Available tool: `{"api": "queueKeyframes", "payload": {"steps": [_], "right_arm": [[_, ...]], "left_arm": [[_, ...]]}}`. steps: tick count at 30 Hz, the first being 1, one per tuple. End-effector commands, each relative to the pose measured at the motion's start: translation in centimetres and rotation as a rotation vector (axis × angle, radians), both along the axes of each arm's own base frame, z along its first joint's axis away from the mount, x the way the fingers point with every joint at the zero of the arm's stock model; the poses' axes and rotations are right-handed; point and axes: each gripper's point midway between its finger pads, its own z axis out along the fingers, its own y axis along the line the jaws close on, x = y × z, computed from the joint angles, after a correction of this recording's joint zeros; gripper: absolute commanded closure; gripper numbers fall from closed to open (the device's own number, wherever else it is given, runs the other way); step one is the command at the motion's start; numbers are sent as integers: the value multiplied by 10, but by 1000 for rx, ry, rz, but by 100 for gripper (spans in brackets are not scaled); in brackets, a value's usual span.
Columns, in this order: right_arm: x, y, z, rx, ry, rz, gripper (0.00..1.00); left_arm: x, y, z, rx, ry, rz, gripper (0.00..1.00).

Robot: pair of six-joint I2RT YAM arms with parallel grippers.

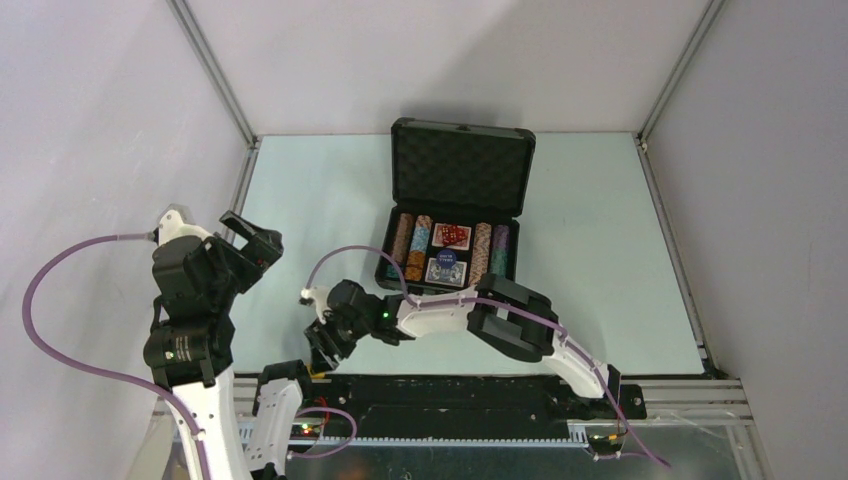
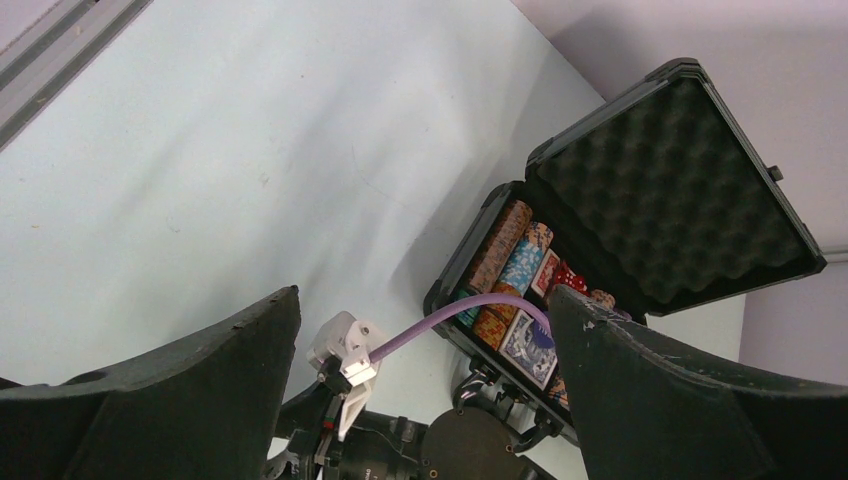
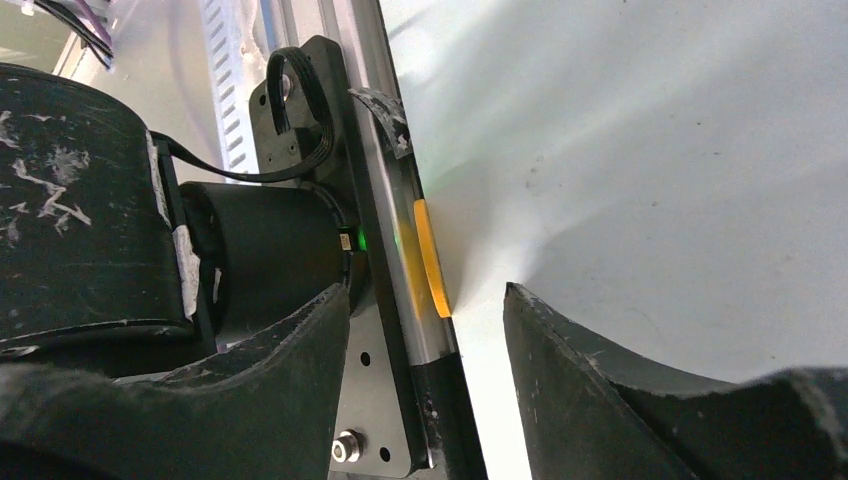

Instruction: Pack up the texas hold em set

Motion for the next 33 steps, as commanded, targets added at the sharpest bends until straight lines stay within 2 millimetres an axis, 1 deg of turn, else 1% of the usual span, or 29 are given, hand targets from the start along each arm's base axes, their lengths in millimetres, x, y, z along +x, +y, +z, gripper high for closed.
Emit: {"api": "queueKeyframes", "payload": {"steps": [1,2,4,5,9,11,15,21,23,24,27,28,29,30,31,32,33], "right_arm": [[0,8,4,18,-15,21,38],[0,8,2,12,-13,23,38],[-2,7,0,4,-11,35,43],[-4,7,-1,3,-9,44,47],[-13,5,-6,-11,-3,74,59],[-17,5,-8,-12,3,86,63],[-21,8,-10,-12,13,93,64],[-18,14,-11,-7,19,87,69],[-18,15,-11,-4,18,84,73],[-17,15,-11,-5,19,77,77],[-11,15,-6,16,3,47,84],[-8,12,-5,16,2,34,87],[-7,13,-1,34,-4,29,89],[-4,10,3,37,-3,17,96],[-1,10,7,52,-5,12,99],[3,6,15,63,-6,1,100],[4,2,16,67,-6,-5,100]], "left_arm": [[2,-1,5,9,-23,-16,2],[2,-2,5,9,-21,-17,2],[2,-1,4,8,-19,-16,2],[2,-1,3,8,-17,-16,2],[2,-2,3,8,-18,-17,2],[1,-2,2,6,-17,-17,2],[1,-2,0,5,-15,-17,2],[1,-2,1,4,-15,-19,2],[1,-2,1,6,-15,-18,2],[1,-2,0,6,-15,-18,2],[1,-2,-1,6,-11,-18,2],[1,-2,-1,6,-10,-17,2],[1,-2,-2,6,-10,-18,2],[1,-2,-2,7,-8,-18,2],[1,-2,-3,6,-7,-19,2],[1,-2,-2,7,-10,-19,2],[1,-2,-2,8,-11,-19,2]]}}
